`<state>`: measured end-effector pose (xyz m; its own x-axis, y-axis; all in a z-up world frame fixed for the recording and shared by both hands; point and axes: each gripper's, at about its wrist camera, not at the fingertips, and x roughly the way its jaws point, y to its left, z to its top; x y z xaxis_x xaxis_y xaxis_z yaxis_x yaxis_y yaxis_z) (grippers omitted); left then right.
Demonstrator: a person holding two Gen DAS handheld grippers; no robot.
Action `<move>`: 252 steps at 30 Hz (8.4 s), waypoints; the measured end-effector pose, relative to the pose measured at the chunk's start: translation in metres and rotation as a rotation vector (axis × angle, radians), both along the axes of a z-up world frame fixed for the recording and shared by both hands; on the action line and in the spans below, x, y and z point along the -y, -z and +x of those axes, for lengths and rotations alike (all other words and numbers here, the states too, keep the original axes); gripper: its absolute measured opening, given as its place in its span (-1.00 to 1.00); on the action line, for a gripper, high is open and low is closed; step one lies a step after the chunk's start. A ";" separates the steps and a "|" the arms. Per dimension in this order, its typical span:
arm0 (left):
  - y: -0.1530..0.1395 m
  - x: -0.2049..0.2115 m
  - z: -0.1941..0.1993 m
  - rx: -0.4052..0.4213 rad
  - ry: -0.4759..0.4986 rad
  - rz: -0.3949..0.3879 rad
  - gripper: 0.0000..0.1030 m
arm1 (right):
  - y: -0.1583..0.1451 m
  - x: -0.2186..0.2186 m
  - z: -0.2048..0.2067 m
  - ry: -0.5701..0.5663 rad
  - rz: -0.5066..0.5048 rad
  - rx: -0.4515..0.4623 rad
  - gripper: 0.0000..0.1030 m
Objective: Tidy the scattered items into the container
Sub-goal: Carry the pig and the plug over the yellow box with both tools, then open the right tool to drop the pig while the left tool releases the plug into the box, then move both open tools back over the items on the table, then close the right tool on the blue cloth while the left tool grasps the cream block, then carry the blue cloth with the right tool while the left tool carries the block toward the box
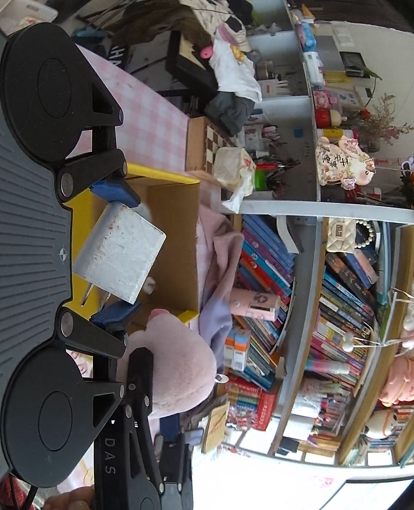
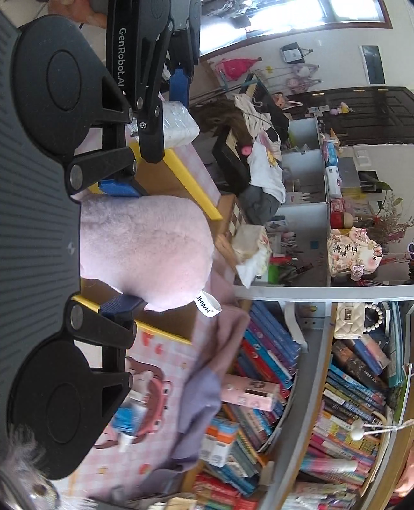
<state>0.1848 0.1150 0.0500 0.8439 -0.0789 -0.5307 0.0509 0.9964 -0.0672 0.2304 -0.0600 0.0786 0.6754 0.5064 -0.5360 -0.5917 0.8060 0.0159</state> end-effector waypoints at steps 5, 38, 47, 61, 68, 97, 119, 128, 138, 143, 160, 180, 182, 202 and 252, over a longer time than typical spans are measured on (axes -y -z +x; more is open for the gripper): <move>0.016 0.001 0.043 -0.070 0.001 0.035 0.23 | 0.017 -0.015 0.055 -0.071 -0.089 -0.040 0.13; 0.093 0.010 0.141 -0.458 0.165 0.162 0.31 | 0.116 -0.091 0.147 -0.452 -0.644 -0.112 0.34; 0.044 0.004 0.115 -0.281 0.111 0.132 0.64 | 0.072 -0.067 0.134 -0.345 -0.512 -0.026 0.48; -0.006 -0.003 0.045 -0.037 -0.018 0.053 0.77 | 0.002 -0.006 0.072 -0.003 -0.197 0.086 0.44; -0.011 -0.006 -0.002 0.056 -0.076 0.008 0.84 | -0.008 0.022 0.017 0.214 -0.104 0.126 0.43; 0.030 0.024 -0.127 -0.008 -0.024 0.023 0.85 | 0.045 0.055 -0.173 0.391 -0.053 0.054 0.42; 0.048 0.108 -0.118 -0.071 0.216 0.079 0.86 | 0.058 0.113 -0.185 0.522 -0.090 -0.005 0.42; 0.053 0.150 -0.091 -0.059 0.331 0.083 0.85 | 0.062 0.150 -0.167 0.636 -0.114 -0.024 0.44; 0.059 0.182 -0.045 -0.051 0.372 0.077 0.85 | 0.066 0.179 -0.121 0.646 -0.101 -0.028 0.34; 0.064 0.201 -0.015 -0.065 0.367 0.076 0.85 | 0.071 0.199 -0.087 0.640 -0.110 -0.039 0.34; 0.063 0.251 0.100 -0.115 0.124 0.098 0.80 | 0.072 0.267 0.065 0.488 -0.081 -0.108 0.22; 0.129 0.254 0.221 -0.290 -0.147 0.081 0.71 | 0.135 0.237 0.245 0.221 0.039 -0.374 0.10; 0.131 0.255 0.228 -0.287 -0.153 0.080 0.71 | 0.138 0.230 0.253 0.198 0.041 -0.384 0.10; 0.143 0.246 0.229 -0.347 -0.141 0.033 -0.11 | 0.165 0.188 0.288 0.127 -0.034 -0.368 -0.22; 0.048 0.204 0.021 -0.119 0.126 -0.002 -0.17 | 0.061 0.203 0.040 0.213 -0.003 -0.188 -0.25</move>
